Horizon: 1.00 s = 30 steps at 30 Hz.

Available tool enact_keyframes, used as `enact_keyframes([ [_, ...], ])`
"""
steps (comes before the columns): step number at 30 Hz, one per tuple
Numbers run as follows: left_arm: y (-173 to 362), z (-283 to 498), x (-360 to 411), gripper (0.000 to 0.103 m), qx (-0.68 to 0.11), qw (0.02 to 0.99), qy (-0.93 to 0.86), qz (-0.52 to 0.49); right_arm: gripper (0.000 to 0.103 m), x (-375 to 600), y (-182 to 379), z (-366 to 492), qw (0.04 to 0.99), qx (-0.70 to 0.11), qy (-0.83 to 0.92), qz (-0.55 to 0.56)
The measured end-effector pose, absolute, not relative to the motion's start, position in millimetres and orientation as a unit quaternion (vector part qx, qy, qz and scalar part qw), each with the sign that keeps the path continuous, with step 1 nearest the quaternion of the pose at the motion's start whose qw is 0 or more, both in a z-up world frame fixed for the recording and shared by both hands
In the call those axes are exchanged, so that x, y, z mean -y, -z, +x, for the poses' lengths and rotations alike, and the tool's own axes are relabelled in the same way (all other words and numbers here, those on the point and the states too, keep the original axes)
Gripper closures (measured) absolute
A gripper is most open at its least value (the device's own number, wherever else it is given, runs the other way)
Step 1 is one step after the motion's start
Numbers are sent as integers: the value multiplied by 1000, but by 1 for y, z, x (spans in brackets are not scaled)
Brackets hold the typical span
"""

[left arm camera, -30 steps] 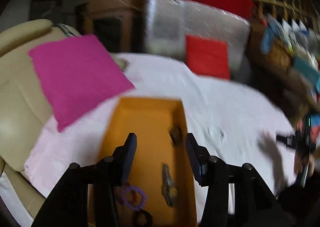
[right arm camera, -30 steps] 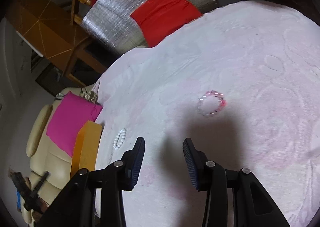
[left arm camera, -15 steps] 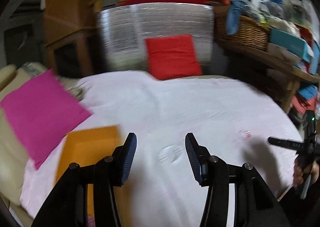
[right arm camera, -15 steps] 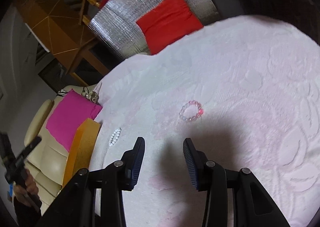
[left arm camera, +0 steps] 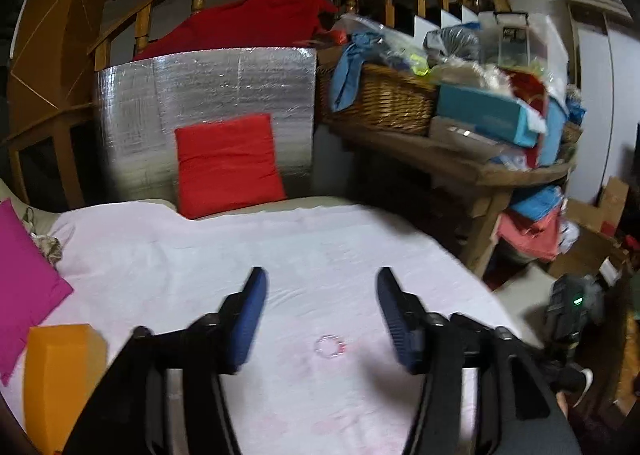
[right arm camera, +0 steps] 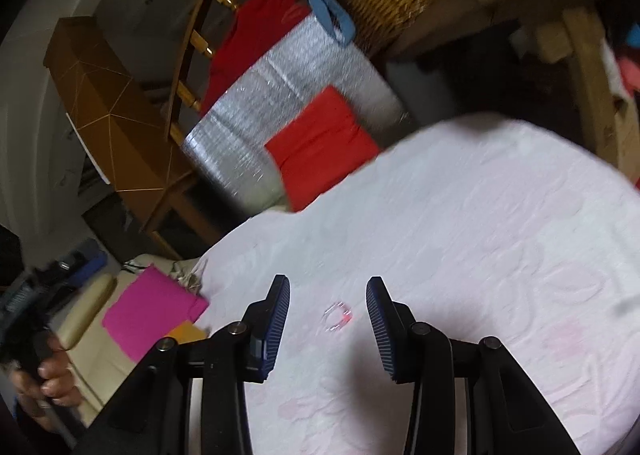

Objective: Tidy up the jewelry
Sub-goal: 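Move both open tools back over the table toward the white and pink bracelets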

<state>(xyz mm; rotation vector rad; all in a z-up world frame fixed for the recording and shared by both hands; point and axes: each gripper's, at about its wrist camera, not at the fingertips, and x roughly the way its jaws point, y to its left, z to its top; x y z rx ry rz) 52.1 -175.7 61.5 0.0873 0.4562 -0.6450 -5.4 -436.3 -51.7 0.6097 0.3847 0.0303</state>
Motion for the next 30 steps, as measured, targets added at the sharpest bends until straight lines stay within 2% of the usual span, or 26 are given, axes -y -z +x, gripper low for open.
enact_keyframes([
  [1, -61, 48, 173, 32, -221, 925, 307, 43, 59, 436, 51, -4, 934, -192, -16, 300],
  [2, -58, 48, 172, 32, -221, 927, 298, 48, 59, 434, 50, -3, 934, -194, -17, 300],
  [6, -33, 58, 157, 32, -248, 935, 240, 86, 59, 414, 46, 4, 939, -199, -25, 279],
  [17, 44, 108, 117, 31, -290, 936, 163, 112, 59, 362, 64, 44, 936, -268, -32, 224],
  [30, 81, 141, 90, 31, -297, 939, 132, 113, 59, 319, 90, 84, 924, -330, -21, 191],
])
